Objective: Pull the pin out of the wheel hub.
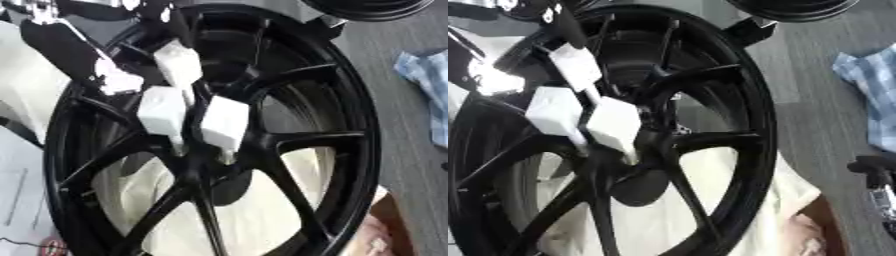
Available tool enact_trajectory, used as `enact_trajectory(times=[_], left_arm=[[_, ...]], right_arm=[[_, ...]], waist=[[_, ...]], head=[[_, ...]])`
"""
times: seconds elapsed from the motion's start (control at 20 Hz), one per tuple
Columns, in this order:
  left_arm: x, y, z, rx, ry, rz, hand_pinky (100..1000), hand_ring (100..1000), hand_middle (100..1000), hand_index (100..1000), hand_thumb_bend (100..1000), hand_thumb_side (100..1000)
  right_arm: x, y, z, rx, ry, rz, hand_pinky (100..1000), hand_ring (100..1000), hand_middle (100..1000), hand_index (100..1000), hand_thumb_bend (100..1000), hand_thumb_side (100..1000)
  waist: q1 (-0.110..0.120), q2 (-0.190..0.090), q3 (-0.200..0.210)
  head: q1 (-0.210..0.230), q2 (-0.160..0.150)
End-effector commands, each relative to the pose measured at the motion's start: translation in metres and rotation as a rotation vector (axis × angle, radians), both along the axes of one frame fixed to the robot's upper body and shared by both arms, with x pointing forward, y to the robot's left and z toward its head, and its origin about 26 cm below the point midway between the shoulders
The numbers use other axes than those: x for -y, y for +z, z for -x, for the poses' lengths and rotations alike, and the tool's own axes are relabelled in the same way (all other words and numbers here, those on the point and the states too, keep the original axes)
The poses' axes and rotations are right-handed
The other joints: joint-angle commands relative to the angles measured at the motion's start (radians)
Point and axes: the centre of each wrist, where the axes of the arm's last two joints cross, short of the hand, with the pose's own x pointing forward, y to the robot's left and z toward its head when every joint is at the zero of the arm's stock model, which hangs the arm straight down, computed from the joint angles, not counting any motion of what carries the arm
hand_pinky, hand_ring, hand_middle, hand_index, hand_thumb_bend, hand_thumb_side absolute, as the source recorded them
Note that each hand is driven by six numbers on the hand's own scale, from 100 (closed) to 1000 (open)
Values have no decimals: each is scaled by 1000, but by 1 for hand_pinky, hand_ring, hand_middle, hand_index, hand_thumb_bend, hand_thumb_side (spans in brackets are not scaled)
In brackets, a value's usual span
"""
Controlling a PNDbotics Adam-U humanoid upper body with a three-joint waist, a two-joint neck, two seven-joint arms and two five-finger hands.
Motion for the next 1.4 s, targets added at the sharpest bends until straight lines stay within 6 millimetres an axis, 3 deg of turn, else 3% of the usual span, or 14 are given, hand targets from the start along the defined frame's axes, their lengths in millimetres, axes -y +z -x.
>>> enact_trajectory(times=[0.05, 0.55, 1.4], left_arm=[[-5, 17, 10, 67, -9, 4, 854, 915, 833, 896, 183, 186], [-3, 32, 23, 133, -66, 25, 853, 914, 836, 891, 192, 114], [5, 25, 8, 131, -42, -19, 854, 919, 860, 888, 229, 123]], right_arm=[[-2, 4, 1, 8, 4, 12, 983, 741, 624, 720, 100, 635], [-6, 1, 1, -16, -6, -2, 984, 737, 621, 719, 100, 672], [-12, 4, -3, -12, 2, -25, 985, 732, 615, 714, 100, 704]], waist=[[-5, -14, 3], [-9, -1, 13], [-3, 25, -8]], head=[[4, -10], [-3, -7], [18, -30]])
